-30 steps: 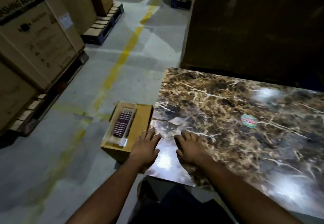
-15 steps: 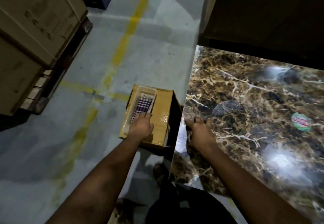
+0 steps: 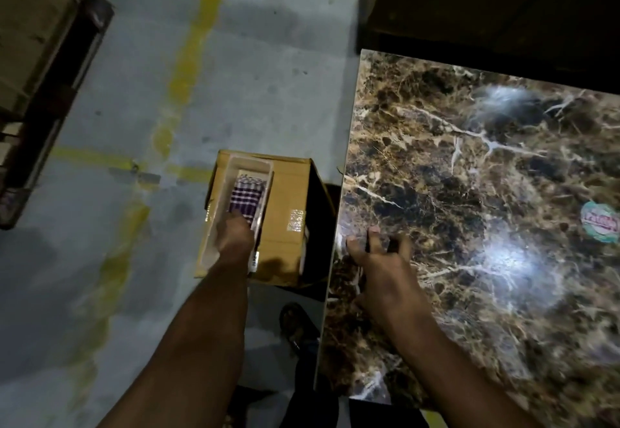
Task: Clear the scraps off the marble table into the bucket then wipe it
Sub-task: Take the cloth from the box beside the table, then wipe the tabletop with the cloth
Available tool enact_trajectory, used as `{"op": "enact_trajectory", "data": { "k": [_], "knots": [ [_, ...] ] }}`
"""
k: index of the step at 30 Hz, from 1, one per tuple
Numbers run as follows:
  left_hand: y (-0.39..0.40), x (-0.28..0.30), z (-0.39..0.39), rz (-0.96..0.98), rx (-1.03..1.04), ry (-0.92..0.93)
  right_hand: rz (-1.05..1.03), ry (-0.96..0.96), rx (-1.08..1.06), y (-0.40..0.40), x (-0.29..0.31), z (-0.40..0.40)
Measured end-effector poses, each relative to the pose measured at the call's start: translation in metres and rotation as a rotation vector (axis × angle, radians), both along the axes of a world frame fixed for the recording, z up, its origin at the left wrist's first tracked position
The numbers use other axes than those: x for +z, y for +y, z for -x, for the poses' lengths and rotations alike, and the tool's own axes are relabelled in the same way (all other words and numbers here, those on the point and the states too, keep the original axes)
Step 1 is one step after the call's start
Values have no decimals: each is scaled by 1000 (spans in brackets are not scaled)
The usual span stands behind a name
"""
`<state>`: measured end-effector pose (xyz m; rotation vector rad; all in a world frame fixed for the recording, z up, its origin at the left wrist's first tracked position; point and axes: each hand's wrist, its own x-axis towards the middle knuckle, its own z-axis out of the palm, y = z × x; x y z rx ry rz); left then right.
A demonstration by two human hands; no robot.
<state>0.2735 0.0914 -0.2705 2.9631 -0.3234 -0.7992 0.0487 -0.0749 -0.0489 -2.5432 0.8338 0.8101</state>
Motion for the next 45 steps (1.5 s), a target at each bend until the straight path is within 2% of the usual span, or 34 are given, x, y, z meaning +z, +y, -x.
{"op": "enact_trajectory", "data": {
  "k": [6, 9, 11, 16, 18, 20, 23, 25, 27, 29, 30, 32, 34, 35, 38, 39, 42, 45],
  "knots": [
    [-5, -1, 1, 34, 144, -20, -41, -52, -24, 1, -1, -1],
    [-7, 18, 5, 109, 252, -47, -22, -129, -21, 3, -4, 2],
    [-8, 38, 8, 140, 242, -83, -7, -162, -22, 6, -6, 6],
    [-4, 104, 22, 270, 202, -172, -45, -19, 8, 0, -4, -1],
    [1, 132, 34, 385, 213, -173, -74, 13, -7, -1, 0, -1],
    [2, 162, 51, 583, 315, -84, -70, 16, 3, 1, 1, 2],
    [-13, 212, 88, 1002, 580, 247, -92, -61, -4, 1, -2, 10],
    [-28, 244, 116, 1264, 690, 543, -243, -290, -109, -4, 12, 17],
    [-41, 265, 139, 1467, 742, 789, -552, -521, -413, -7, 36, 25],
    [-50, 279, 163, 1539, 767, 969, -1096, -589, -900, -8, 57, 33],
    [-54, 280, 174, 1537, 764, 1025, -1322, -620, -1068, -14, 62, 37],
    [-62, 277, 192, 1530, 731, 1108, -1459, -688, -1125, -25, 70, 45],
    [-70, 273, 207, 1518, 644, 1097, -1348, -798, -1081, -39, 78, 55],
    [-76, 269, 211, 1490, 595, 1031, -1247, -844, -1013, -45, 80, 61],
    [-91, 269, 218, 1315, 482, 664, -818, -969, -770, -62, 78, 73],
    [-96, 274, 220, 1305, 452, 614, -684, -990, -682, -66, 78, 76],
    [-114, 292, 226, 1404, 436, 712, -543, -1070, -510, -68, 84, 82],
    [-132, 302, 234, 1478, 438, 744, -553, -1060, -426, -73, 85, 88]
  ]
}}
